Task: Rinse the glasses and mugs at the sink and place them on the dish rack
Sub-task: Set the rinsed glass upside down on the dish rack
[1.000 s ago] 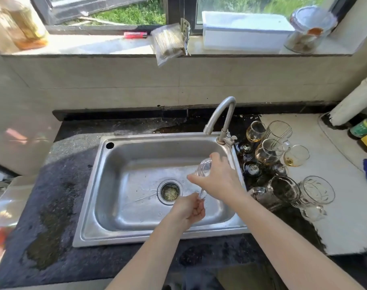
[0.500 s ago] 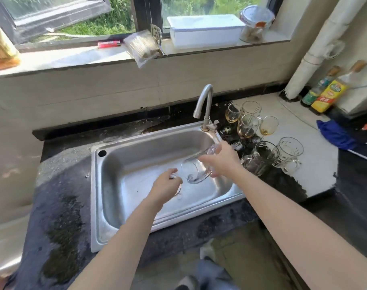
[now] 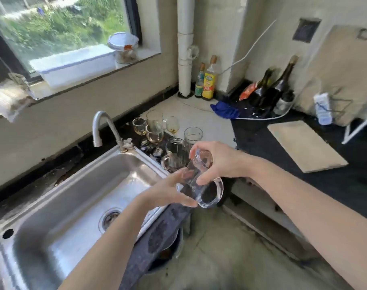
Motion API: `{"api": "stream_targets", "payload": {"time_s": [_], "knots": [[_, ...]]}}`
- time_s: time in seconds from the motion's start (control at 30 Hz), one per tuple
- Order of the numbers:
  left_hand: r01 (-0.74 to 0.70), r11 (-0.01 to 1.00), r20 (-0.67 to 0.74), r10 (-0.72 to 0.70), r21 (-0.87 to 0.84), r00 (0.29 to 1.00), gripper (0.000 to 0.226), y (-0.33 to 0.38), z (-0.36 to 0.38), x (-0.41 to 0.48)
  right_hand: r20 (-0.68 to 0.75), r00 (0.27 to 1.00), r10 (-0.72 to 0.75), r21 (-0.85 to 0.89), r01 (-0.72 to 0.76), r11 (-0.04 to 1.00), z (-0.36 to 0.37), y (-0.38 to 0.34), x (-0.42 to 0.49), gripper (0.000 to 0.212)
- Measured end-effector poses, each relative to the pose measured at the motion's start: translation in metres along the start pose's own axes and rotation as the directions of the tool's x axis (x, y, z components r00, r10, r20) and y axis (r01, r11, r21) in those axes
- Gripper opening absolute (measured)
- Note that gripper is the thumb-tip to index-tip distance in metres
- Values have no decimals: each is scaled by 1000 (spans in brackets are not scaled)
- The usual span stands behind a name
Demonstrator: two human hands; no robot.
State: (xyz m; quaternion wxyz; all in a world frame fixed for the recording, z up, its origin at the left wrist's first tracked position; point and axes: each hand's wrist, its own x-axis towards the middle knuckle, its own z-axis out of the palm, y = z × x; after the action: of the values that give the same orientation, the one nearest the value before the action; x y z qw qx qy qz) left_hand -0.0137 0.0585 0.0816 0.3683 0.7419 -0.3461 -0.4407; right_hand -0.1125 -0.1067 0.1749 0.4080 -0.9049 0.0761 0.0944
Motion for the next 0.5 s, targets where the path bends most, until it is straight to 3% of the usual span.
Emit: {"api": "stream_targets", "payload": {"time_s": [0.13, 0.23, 0.3, 0.4, 0.5], "knots": [[-146, 989, 70, 144, 20, 987, 71, 48, 80, 60, -195, 971, 138, 86, -123, 989, -43, 59, -79, 70], [-166, 982, 93, 174, -88, 980, 55, 88, 154, 95, -406, 856, 321, 255, -231, 939, -65, 120, -150, 82], [-155, 973, 135, 179, -172, 974, 50, 114, 207, 116, -455, 764, 457, 302, -351, 887, -77, 164, -201, 72], [-143, 970, 192, 182, -199, 964, 44, 150, 284, 142, -477, 677, 560, 320, -460, 828, -88, 221, -278, 32], [-129, 977, 281, 174, -171, 944, 48, 183, 356, 167, -512, 613, 602, 395, -454, 799, -98, 262, -343, 30]]}}
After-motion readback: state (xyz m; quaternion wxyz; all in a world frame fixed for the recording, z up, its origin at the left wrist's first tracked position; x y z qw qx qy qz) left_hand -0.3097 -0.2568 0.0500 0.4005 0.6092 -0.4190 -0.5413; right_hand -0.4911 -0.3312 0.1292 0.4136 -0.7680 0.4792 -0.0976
